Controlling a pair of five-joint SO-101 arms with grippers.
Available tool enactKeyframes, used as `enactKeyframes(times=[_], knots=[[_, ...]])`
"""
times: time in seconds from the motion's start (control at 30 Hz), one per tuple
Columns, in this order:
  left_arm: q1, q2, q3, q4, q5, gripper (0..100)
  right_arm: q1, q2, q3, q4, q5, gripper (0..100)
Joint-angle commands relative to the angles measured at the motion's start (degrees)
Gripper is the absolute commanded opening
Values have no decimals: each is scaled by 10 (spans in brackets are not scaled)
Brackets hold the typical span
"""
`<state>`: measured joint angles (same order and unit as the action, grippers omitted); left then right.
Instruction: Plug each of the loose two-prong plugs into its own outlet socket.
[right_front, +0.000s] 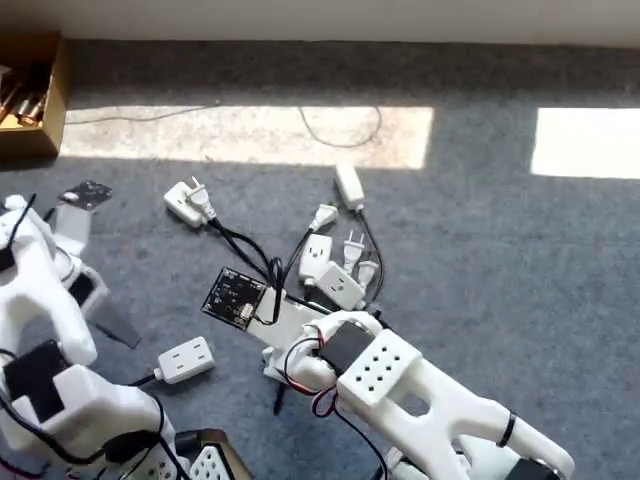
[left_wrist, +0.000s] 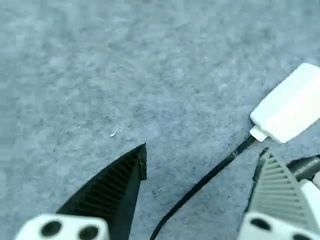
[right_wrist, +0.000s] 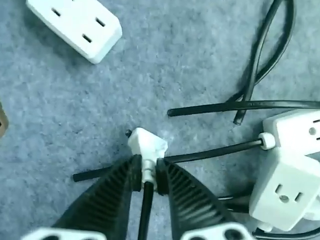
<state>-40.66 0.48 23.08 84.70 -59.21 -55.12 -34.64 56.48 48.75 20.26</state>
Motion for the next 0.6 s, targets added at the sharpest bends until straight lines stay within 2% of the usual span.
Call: enactKeyframes(times=[0.0,0.13,0.23,0.37,0.43,0.57], knots=[[36,-117,135,-54,-71,326,45,-56,-5,7,-2,7],[87,-245,272,-88,-99,327,92,-156,-39,87,6,7],[130,-323,355,-91,-99,327,94,-233,-59,153,9,7],[180,-398,432,-91,-98,327,94,-306,-57,185,9,7],[197,-420,455,-109,-77,327,94,-317,-48,196,9,7],[231,-428,495,-197,-27,322,94,-321,-24,196,6,7]])
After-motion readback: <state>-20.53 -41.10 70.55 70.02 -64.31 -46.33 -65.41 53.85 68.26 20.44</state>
